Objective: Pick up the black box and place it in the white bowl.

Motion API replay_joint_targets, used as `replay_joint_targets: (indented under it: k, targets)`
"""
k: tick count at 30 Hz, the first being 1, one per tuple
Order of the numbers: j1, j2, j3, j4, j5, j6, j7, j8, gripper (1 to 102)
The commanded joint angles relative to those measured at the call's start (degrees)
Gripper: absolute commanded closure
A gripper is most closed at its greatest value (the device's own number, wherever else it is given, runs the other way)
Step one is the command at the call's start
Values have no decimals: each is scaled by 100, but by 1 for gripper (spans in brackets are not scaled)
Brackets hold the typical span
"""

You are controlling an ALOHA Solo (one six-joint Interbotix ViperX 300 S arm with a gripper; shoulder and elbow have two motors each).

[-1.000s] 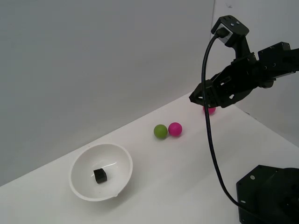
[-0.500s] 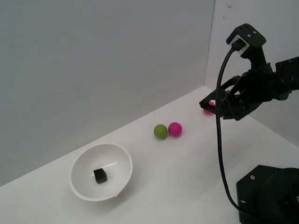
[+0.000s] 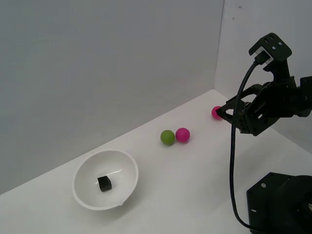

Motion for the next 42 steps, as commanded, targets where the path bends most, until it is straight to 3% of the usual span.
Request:
replay_joint_targets:
  k: [1,42]
  targets:
    - [53,158,167,0,-26,-35,9,79,54]
    - [53,264,272,26,9,-9,18,88,54]
